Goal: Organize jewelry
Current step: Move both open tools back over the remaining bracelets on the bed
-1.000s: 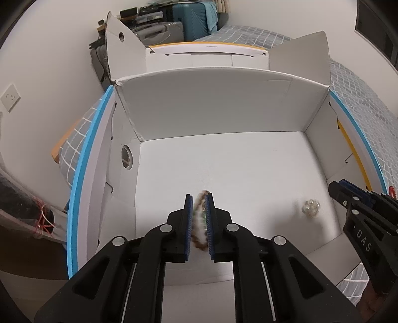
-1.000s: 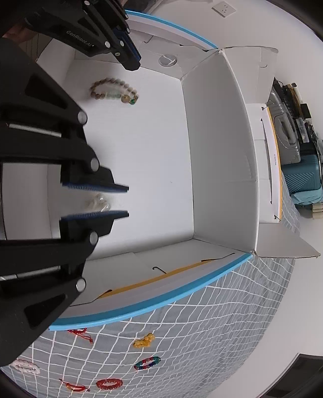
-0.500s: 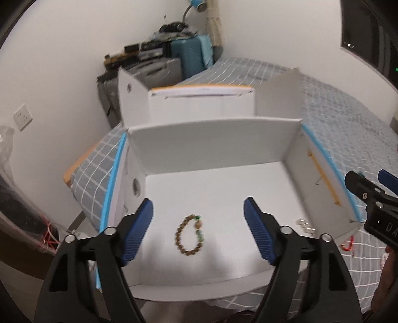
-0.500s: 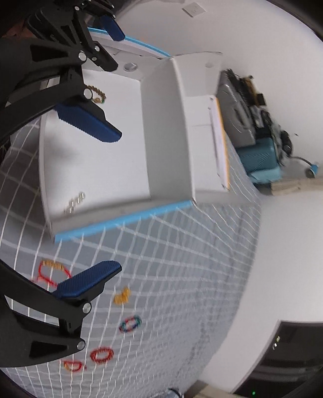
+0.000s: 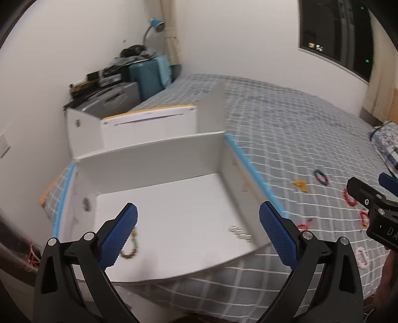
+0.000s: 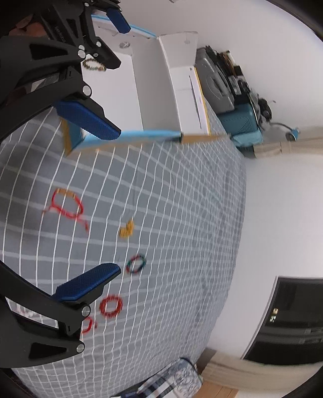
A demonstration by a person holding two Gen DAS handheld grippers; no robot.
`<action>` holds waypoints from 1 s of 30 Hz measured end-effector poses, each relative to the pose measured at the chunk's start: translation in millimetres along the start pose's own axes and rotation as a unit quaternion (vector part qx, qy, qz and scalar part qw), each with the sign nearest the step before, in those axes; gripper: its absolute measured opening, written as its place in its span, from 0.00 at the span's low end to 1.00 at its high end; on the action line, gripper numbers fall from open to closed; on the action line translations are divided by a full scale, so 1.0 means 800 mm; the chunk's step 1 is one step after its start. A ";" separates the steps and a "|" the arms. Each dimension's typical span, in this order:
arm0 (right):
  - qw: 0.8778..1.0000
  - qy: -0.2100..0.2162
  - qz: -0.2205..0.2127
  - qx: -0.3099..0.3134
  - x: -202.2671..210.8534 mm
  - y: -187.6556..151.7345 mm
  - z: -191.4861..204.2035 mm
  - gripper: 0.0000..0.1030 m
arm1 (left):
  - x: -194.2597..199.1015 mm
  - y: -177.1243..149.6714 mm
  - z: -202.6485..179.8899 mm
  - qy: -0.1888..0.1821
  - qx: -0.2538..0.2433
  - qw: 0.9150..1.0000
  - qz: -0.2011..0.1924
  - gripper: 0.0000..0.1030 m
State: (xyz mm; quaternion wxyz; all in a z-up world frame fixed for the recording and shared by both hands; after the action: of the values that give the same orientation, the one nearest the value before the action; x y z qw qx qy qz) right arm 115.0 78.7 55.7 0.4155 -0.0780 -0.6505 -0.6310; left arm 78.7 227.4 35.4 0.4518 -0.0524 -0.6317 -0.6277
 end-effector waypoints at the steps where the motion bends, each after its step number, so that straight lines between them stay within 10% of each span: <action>1: 1.000 -0.004 -0.002 -0.004 0.007 -0.004 -0.013 0.93 | 0.005 0.000 -0.012 -0.008 -0.003 1.000 -0.004 0.94; 30: 0.989 -0.068 0.062 -0.119 0.031 -0.187 -0.247 0.93 | -0.034 -0.106 -0.300 -0.121 -0.113 0.985 0.057 0.94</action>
State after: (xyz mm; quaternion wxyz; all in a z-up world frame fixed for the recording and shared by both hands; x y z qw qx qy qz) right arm 92.9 -135.3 -69.6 0.3965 -0.2093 -0.5913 -0.6703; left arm 162.0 21.8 -92.3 0.3980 -0.2146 -0.6025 -0.6577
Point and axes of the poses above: each gripper's, at about its wrist camera, not at the fingertips, and x roughly against the way its jaws point, z to its left, y to its top, the point moved 10 cm from there along -x, roughly the way its jaws point, and after that the axes turned 15 degrees about y, right-handed, at the moved point
